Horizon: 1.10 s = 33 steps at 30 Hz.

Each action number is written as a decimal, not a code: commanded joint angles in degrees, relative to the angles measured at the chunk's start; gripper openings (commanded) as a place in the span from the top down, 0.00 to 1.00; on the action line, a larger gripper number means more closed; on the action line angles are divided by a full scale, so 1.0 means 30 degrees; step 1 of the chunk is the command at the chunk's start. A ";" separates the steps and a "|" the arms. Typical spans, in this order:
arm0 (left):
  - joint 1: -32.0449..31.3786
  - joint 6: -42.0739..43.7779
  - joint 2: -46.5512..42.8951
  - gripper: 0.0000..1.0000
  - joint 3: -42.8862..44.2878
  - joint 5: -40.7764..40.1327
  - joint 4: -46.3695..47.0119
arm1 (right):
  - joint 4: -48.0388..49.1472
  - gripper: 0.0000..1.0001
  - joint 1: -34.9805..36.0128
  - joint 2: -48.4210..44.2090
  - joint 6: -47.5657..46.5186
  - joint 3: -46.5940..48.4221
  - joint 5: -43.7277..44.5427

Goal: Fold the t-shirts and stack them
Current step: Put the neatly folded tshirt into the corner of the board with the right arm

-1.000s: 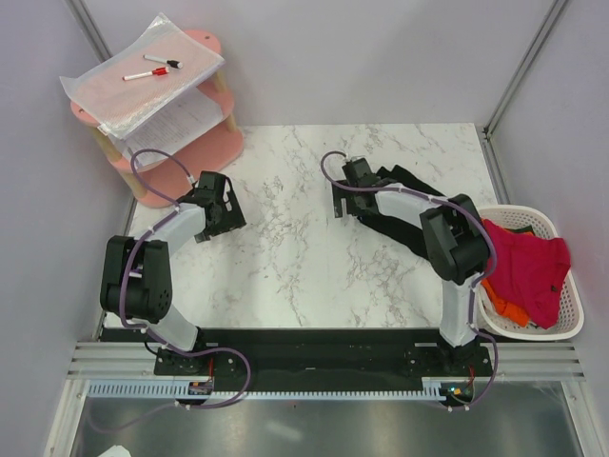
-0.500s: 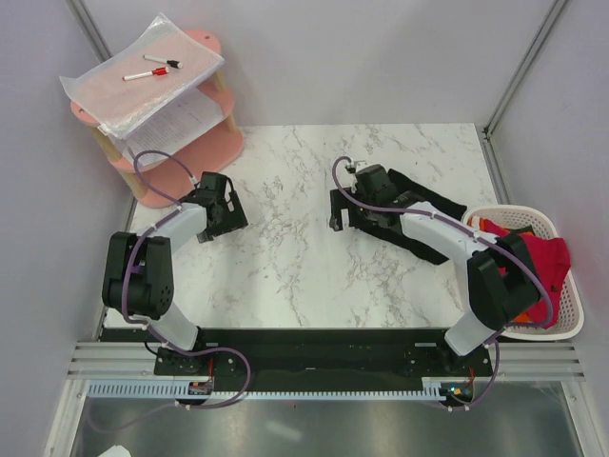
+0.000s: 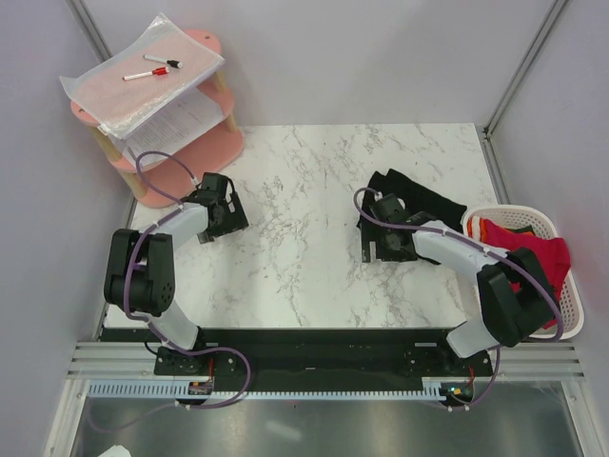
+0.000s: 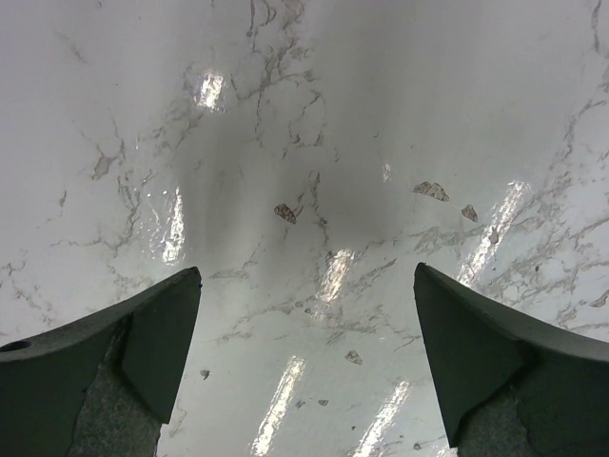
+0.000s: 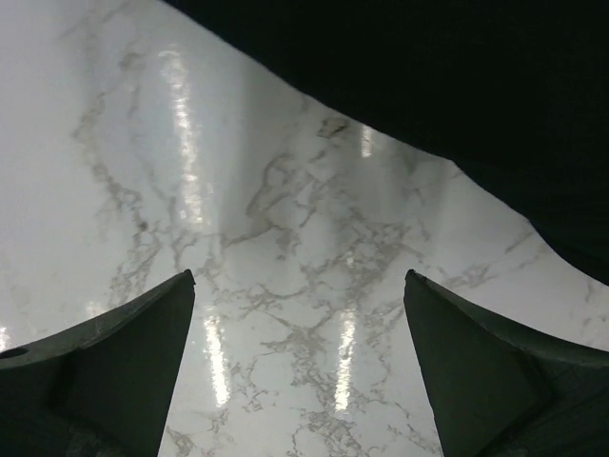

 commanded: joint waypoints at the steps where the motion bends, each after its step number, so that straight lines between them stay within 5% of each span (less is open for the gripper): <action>1: -0.0077 0.0204 0.0405 0.00 -0.0050 0.0236 0.0555 | -0.0999 0.02 -0.1115 0.0293 0.1031 -0.1098 0.2242; 17: -0.0136 0.0438 0.0698 0.00 0.0184 0.0382 0.0643 | 0.2194 0.02 -0.6534 0.4160 0.0065 0.0857 0.5608; 33: -0.0283 0.0555 0.0933 0.00 0.0272 0.0645 0.0731 | 0.2078 0.02 -0.6625 0.6774 0.0152 0.6722 0.8220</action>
